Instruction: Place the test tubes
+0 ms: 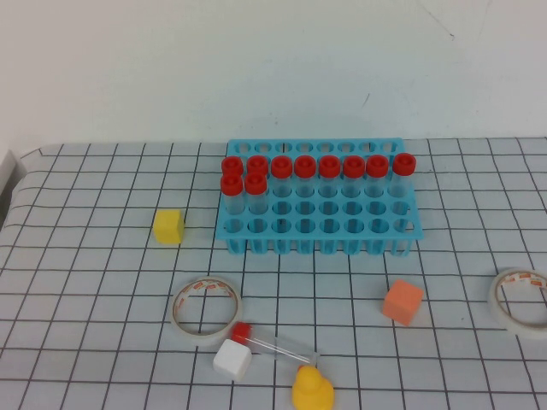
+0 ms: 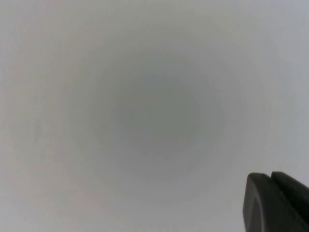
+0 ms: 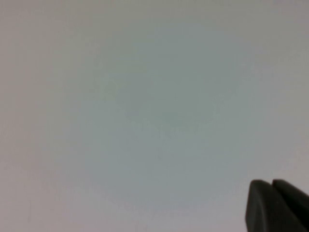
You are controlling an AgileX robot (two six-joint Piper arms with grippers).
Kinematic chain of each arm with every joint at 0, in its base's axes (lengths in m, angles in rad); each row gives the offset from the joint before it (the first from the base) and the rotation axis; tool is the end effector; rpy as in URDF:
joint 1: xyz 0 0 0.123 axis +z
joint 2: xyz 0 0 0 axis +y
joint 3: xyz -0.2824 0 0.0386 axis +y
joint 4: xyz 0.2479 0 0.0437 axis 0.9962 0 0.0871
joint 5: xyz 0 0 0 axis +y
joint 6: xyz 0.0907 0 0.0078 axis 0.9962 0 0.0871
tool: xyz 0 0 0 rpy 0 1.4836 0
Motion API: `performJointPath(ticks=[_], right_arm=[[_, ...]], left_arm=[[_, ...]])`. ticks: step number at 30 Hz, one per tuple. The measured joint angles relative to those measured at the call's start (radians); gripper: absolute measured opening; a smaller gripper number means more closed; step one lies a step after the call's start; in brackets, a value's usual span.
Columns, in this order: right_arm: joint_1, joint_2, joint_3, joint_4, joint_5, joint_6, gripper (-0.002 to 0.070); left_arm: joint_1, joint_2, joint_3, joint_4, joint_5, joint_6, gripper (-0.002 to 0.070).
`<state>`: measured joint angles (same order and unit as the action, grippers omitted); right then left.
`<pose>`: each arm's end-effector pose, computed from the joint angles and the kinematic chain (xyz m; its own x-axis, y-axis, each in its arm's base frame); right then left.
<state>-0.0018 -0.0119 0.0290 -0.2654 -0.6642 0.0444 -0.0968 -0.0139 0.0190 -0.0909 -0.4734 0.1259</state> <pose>0.0336 0.0146 0.2566 0.6680 -0.1647 -0.7257 -0.0095 0.9732 -0.2297 0.0428 -0.0004 0.2478 0.5257 -0.0059 -0.8506 0.0379 0.9991 0.0165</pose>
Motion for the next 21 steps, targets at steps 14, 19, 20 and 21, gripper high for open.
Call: performJointPath(ticks=[14, 19, 20, 21], right_arm=[[0.000, 0.000, -0.025, 0.133, 0.164, 0.000, -0.0001], [0.000, 0.000, -0.223, 0.085, 0.555, 0.000, -0.0001], [0.000, 0.000, -0.276, 0.078, 0.642, 0.000, -0.0001], [0.000, 0.000, -0.319, 0.069, 0.707, 0.000, -0.0001]], left_arm=[[0.000, 0.000, 0.000, -0.122, -0.188, -0.111, -0.0001], [0.000, 0.000, -0.072, -0.040, -0.002, -0.119, -0.0001], [0.000, 0.000, -0.108, -0.029, 0.042, -0.119, -0.0001], [0.000, 0.000, -0.159, -0.009, 0.116, -0.119, -0.0001]])
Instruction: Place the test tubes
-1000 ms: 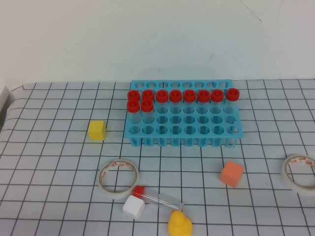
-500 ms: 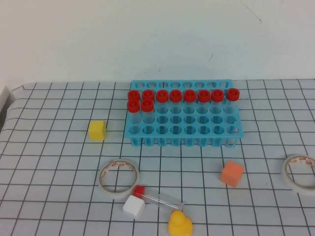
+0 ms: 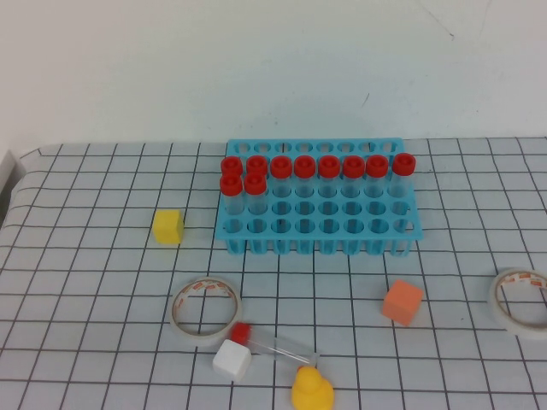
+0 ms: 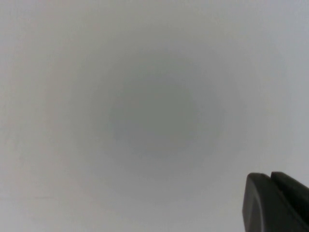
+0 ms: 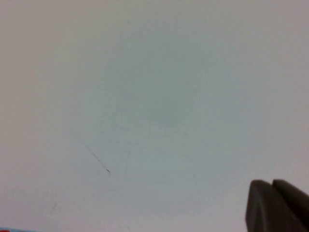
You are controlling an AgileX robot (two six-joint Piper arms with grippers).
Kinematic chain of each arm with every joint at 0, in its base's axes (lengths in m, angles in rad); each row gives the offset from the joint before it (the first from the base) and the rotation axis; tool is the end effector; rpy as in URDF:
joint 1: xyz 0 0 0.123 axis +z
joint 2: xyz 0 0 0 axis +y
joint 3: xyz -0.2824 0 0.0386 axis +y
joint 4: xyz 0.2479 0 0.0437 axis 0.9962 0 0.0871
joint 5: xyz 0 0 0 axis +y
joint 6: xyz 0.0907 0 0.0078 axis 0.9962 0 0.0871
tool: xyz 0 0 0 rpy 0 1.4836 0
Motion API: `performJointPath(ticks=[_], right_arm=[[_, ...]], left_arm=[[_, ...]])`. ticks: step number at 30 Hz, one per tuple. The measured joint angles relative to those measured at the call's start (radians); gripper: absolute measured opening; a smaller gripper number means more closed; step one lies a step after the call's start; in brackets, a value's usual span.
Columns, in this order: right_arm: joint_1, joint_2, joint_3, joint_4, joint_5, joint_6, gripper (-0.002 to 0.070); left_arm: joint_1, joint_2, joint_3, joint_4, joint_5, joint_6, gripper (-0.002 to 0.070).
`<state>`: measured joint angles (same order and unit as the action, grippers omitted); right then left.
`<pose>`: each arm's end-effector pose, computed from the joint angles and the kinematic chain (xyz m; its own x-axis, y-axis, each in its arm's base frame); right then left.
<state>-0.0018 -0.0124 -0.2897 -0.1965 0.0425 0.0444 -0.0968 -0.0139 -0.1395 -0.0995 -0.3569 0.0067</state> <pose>0.0264 -0.0008 0.3045 0.3353 -0.1519 -0.9298 0.0610 0.9883 -0.1395 0.0309 0.0002 0.2897 0.5506 -0.1403 -0.8229 0.1160 0.9891 -0.0910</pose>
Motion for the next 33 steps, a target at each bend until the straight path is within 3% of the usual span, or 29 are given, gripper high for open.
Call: performJointPath(ticks=[4, 11, 18, 23, 26, 33], right_arm=[[0.000, 0.066, -0.175, -0.040, 0.213, -0.006, -0.0001], [0.000, 0.415, -0.452, -0.022, 0.607, -0.178, -0.0001], [0.000, 0.733, -0.626, 0.217, 0.845, -0.442, -0.0001], [0.014, 0.966, -0.649, 0.342, 0.903, -0.579, -0.0001], [0.087, 1.141, -0.649, 0.421, 0.884, -0.634, -0.0001], [0.406, 1.389, -0.653, 0.466, 0.758, -0.638, -0.0001]], left_arm=[[0.000, 0.024, -0.181, 0.071, 0.245, 0.009, -0.0001], [0.000, 0.151, -0.281, 0.122, 0.425, 0.014, -0.0001], [0.000, 0.182, -0.281, 0.094, 0.661, -0.012, -0.0001], [0.000, 0.232, -0.281, -0.014, 0.864, 0.027, -0.0001], [0.000, 0.310, -0.281, -0.130, 1.021, 0.138, -0.0001], [0.000, 0.413, -0.281, -0.209, 1.071, 0.221, -0.0001]])
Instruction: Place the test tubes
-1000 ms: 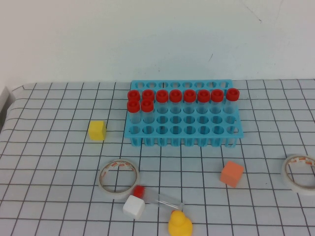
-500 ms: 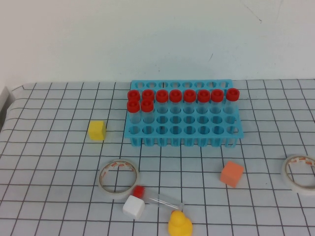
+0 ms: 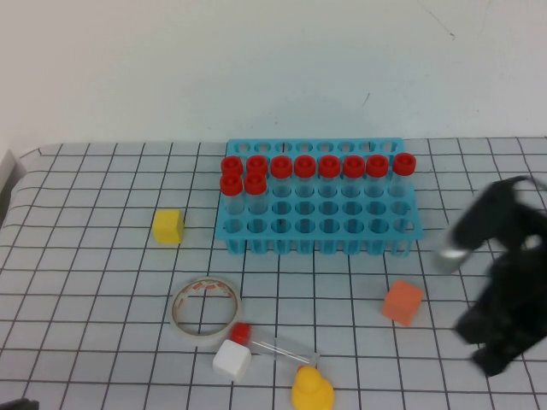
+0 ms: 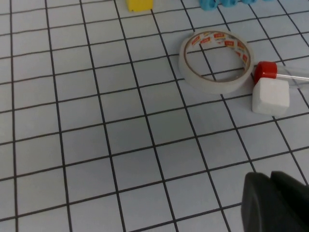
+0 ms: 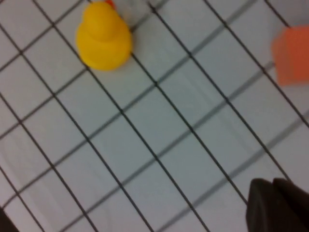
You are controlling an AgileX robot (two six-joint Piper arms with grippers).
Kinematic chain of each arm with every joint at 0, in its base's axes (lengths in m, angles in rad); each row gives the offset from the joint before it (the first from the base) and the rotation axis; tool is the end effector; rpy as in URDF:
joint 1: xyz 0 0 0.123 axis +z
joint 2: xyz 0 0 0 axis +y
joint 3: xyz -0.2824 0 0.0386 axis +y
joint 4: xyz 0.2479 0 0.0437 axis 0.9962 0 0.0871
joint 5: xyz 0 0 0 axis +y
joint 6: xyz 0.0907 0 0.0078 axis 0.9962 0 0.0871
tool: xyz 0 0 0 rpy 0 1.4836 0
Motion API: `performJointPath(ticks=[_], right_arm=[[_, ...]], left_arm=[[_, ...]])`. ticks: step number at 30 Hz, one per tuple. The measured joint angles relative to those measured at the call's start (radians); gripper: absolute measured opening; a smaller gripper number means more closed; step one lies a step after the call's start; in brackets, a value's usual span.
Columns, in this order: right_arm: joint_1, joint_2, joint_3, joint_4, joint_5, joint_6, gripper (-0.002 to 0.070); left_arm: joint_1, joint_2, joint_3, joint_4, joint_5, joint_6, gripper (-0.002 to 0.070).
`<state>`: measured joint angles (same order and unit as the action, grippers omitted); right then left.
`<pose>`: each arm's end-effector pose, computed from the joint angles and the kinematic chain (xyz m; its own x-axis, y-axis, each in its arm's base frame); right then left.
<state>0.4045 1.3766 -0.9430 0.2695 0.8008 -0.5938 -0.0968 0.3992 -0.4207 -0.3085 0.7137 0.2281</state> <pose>0.2366 0.1202 0.2622 -0.5828 -0.6691 -0.4612 -0.7509 0.6604 -0.0092 0.0741 -0.0254 0.2683 -0.5486 0.0451 -0.8349 0.2555 0.9598 -0.1161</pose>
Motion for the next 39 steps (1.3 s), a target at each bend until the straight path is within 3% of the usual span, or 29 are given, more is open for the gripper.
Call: performJointPath(ticks=[6, 10, 17, 20, 39], right_arm=[[0.232, 0.184, -0.150, -0.022, -0.056, 0.001, 0.0001], [0.310, 0.310, -0.320, -0.032, -0.013, 0.005, 0.0055], [0.362, 0.514, -0.543, -0.057, 0.076, -0.031, 0.0316], [0.362, 0.578, -0.590, -0.072, 0.081, -0.065, 0.0375], [0.362, 0.767, -0.615, -0.064, -0.014, -0.100, 0.0396]], left_arm=[[0.000, 0.012, 0.000, -0.009, -0.031, 0.005, -0.0001], [0.000, 0.012, 0.000, -0.009, -0.075, 0.006, -0.0001], [0.000, 0.012, 0.002, -0.009, -0.092, 0.004, -0.0001], [0.000, 0.012, 0.016, -0.023, -0.096, 0.004, -0.0001], [0.000, 0.012, 0.030, -0.054, -0.096, 0.002, -0.0001]])
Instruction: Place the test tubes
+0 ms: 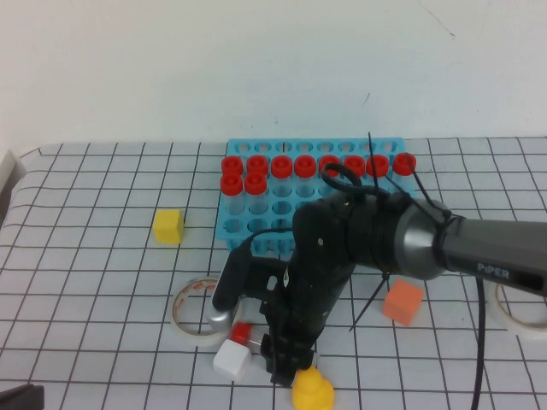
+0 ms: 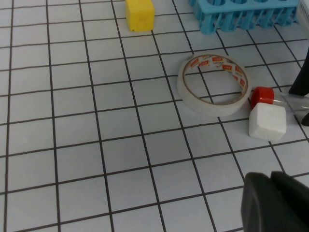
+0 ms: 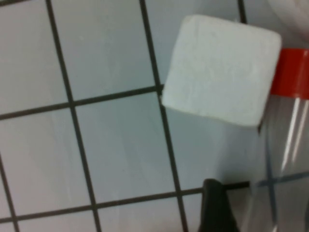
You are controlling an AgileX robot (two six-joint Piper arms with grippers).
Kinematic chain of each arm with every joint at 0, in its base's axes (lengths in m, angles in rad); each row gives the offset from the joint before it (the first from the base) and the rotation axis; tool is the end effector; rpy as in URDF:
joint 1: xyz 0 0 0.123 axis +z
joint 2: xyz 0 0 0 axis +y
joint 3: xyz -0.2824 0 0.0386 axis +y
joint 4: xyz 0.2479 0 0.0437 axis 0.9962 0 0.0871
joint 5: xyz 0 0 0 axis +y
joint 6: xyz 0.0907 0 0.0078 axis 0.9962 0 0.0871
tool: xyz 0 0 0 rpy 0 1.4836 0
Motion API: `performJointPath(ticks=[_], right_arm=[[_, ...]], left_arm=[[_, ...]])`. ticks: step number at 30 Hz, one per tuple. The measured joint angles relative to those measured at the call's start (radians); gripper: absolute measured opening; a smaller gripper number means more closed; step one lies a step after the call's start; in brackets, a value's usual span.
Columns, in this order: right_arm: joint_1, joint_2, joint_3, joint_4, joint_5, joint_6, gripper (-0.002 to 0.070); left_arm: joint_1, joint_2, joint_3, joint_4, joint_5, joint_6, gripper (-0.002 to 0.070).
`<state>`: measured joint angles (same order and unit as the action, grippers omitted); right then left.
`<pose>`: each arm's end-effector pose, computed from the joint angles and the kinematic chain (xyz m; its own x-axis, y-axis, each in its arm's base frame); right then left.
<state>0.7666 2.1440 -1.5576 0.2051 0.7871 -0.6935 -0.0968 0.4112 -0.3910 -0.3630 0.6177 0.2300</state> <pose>0.3095 0.3163 0.1523 -0.2152 -0.9226 -0.3201 -0.9707 0.2380 -0.0336 0.0804 -0.0267 0.2656 -0.5118 -0.0193 -0.8589 0.2369 0.9578 -0.1628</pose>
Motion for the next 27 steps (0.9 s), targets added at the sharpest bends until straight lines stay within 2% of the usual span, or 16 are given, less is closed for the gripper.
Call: performJointPath(ticks=[4, 10, 16, 23, 27], right_arm=[[0.000, 0.009, 0.000, 0.009, -0.002, 0.000, 0.0374], [0.000, 0.015, 0.000, 0.011, -0.020, 0.003, 0.0236], [0.002, 0.015, 0.000, -0.022, -0.024, 0.003, 0.0237], [0.002, 0.015, -0.080, -0.215, 0.094, 0.079, 0.0237], [0.002, 0.015, -0.224, -0.291, 0.206, 0.107, 0.0237]], left_arm=[[0.000, 0.000, 0.000, -0.002, 0.000, 0.000, -0.0001], [0.000, 0.000, 0.000, -0.005, 0.000, 0.000, -0.0001], [0.000, 0.000, 0.000, -0.005, 0.000, 0.000, -0.0001], [0.000, 0.000, 0.000, 0.011, -0.012, 0.000, -0.0001], [0.000, 0.000, 0.001, -0.050, -0.197, 0.002, -0.0001]])
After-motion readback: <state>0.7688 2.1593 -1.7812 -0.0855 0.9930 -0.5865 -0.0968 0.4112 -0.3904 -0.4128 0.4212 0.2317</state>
